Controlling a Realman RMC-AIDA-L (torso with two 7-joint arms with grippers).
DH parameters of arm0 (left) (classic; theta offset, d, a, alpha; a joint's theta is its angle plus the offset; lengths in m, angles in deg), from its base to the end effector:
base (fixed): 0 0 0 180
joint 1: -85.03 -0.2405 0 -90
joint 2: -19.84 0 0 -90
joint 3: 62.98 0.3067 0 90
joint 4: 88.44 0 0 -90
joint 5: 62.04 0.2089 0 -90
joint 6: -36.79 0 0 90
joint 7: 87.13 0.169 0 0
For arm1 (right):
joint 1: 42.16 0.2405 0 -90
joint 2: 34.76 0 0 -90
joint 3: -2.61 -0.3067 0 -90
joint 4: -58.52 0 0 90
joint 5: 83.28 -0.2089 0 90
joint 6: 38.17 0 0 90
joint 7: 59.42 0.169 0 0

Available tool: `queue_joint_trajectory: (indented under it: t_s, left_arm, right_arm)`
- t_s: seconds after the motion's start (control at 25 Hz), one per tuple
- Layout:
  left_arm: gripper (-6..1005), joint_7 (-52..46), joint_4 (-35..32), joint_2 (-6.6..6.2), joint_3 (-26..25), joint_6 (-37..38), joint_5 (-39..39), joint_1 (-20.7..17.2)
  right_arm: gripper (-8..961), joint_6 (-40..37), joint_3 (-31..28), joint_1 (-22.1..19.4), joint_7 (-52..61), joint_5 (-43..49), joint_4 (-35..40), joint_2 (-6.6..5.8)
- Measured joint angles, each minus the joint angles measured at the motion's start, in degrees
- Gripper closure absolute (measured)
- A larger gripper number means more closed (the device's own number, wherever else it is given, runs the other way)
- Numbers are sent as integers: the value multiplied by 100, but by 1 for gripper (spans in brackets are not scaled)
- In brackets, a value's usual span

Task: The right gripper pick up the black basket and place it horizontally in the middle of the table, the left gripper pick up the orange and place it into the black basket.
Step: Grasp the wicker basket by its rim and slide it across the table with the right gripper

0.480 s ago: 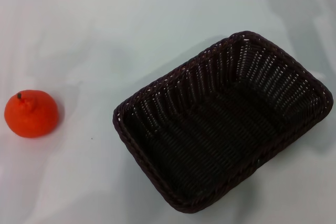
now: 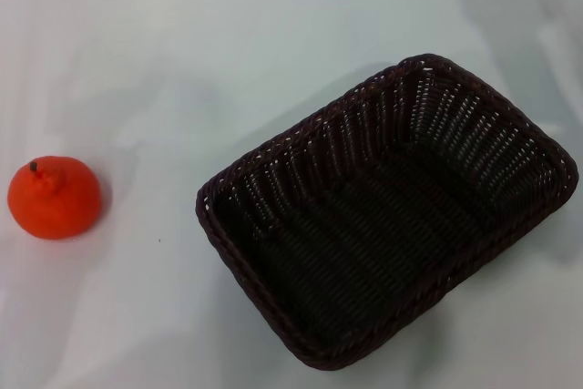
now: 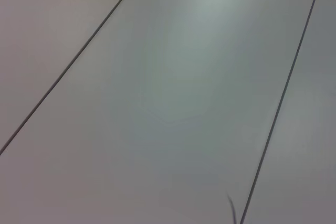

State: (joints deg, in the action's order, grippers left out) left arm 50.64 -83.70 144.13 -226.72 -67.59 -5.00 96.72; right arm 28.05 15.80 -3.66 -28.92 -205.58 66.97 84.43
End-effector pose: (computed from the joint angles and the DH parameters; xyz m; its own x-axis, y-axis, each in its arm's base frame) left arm -0.3773 0.2421 0.0277 0.2373 -0.4436 0.8642 0.9301 -0.1531 -0.3339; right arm 0.3260 0.4576 0.0412 -0.4972 -0.2240 0.8382 0.8470 0.0842 0.5249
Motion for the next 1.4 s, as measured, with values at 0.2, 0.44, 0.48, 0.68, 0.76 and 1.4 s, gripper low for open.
queue_joint_trajectory:
  t_s: [0.2,0.44,0.48,0.68,0.76,1.4]
  left_arm:
    - [81,-3,0,-3,0,-3,0,0]
    - [81,-4,11,-10,-7,19,0,22]
    - [81,-4,11,-10,-7,19,0,22]
    - [82,-5,28,-19,-10,35,-4,58]
    - [82,-5,29,-19,-22,37,-7,80]
    - [82,-7,21,-19,-106,42,-9,196]
  right_arm:
    - [95,-301,1482,-187,2410,1031,1069,-220]
    - [95,331,2675,-284,7075,4062,3012,-993]
    - [95,633,2703,-245,7700,4573,3286,-1126]
    - [95,2246,2657,67,9506,6705,4403,-1435]
    - [95,2734,2637,189,9761,7311,4741,-1436]
    - [96,3626,3222,599,9985,8924,4824,-1211]
